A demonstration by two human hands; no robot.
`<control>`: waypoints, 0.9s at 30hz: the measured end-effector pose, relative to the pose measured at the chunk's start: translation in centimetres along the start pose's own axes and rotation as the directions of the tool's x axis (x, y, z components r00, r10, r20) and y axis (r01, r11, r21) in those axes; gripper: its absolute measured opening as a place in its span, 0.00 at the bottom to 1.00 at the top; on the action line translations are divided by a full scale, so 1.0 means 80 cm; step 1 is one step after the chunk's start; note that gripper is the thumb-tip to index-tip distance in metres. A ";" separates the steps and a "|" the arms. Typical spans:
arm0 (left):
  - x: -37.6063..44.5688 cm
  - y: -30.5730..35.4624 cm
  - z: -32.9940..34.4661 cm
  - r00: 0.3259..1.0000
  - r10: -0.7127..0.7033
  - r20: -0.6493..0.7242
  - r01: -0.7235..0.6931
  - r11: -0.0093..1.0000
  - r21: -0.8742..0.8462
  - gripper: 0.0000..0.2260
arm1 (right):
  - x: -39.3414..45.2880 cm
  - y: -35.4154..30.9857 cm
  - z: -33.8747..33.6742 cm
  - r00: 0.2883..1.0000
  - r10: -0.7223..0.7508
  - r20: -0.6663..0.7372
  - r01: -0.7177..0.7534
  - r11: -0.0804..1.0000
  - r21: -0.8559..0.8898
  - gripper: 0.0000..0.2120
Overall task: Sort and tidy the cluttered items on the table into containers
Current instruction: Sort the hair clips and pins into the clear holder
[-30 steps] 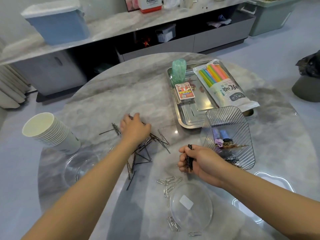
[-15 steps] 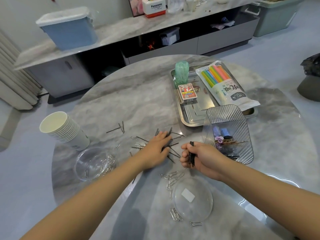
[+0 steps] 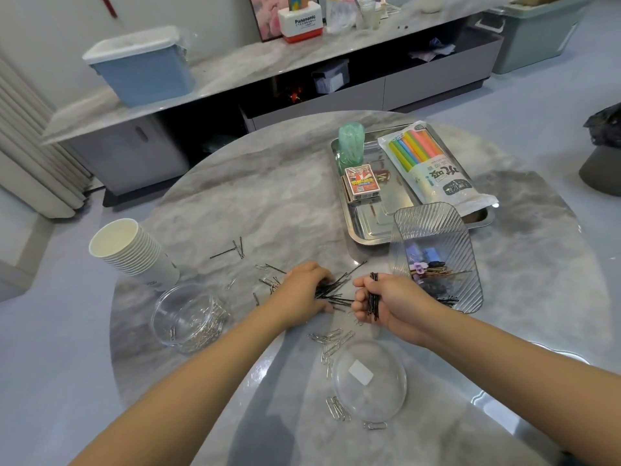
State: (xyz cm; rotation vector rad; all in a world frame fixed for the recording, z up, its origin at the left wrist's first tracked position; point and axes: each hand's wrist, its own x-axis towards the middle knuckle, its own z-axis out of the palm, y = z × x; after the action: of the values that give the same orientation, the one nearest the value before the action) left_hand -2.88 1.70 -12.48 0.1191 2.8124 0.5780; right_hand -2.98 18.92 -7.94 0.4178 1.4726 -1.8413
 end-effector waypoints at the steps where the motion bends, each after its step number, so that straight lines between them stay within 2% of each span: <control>1: 0.005 0.003 0.000 1.000 -0.013 -0.013 0.013 1.000 -0.026 0.20 | -0.001 -0.001 0.001 1.000 0.001 0.002 -0.001 1.000 0.005 0.10; 4: 0.016 0.020 -0.004 0.996 -0.086 0.033 0.087 0.996 -0.007 0.12 | 0.001 0.000 0.000 1.000 -0.002 -0.004 0.002 1.000 0.014 0.10; 9: 0.019 0.033 -0.005 0.987 -0.134 0.092 0.113 0.972 0.206 0.09 | 0.001 -0.001 0.000 1.000 0.000 -0.015 0.000 1.000 0.030 0.10; 13: 0.016 0.033 -0.001 0.988 -0.144 0.063 0.131 0.976 0.174 0.06 | 0.002 0.000 0.000 1.000 0.004 -0.027 -0.003 0.999 0.053 0.11; 15: 0.015 0.029 0.000 0.985 -0.165 0.049 0.160 0.982 0.102 0.03 | 0.002 0.001 0.001 0.999 0.010 -0.034 -0.008 0.999 0.051 0.11; 17: 0.014 0.027 -0.005 0.978 -0.207 0.009 0.207 0.978 -0.016 0.09 | 0.002 0.002 -0.001 0.999 0.014 -0.041 -0.012 0.999 0.043 0.12; 19: 0.008 0.029 -0.018 0.961 -0.272 -0.053 0.256 0.944 -0.207 0.14 | 0.002 0.001 -0.002 0.999 0.016 -0.037 -0.015 0.999 0.040 0.12; 21: -0.002 0.032 -0.032 0.944 -0.324 -0.056 0.273 0.868 -0.415 0.13 | 0.003 0.000 -0.003 1.000 0.015 -0.022 -0.013 0.999 0.051 0.11; 24: -0.028 0.040 -0.046 0.929 -0.349 0.122 0.334 0.652 -0.681 0.12 | 0.002 -0.002 -0.005 1.000 0.017 0.025 -0.019 0.995 0.095 0.11; 26: -0.045 0.046 -0.047 0.909 -0.334 0.250 0.400 0.527 -0.750 0.11 | -0.001 -0.002 -0.004 0.997 0.016 0.073 -0.024 0.994 0.105 0.10; 27: -0.052 0.049 -0.046 0.901 -0.327 0.285 0.422 0.506 -0.753 0.10 | -0.001 0.000 -0.002 0.994 0.015 0.105 -0.026 0.994 0.105 0.11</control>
State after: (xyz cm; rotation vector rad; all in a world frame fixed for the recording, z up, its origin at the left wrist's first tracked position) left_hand 0.17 3.33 -6.64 -0.6151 2.0725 1.5853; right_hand -2.99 19.13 -7.92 0.3811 1.3008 -1.9020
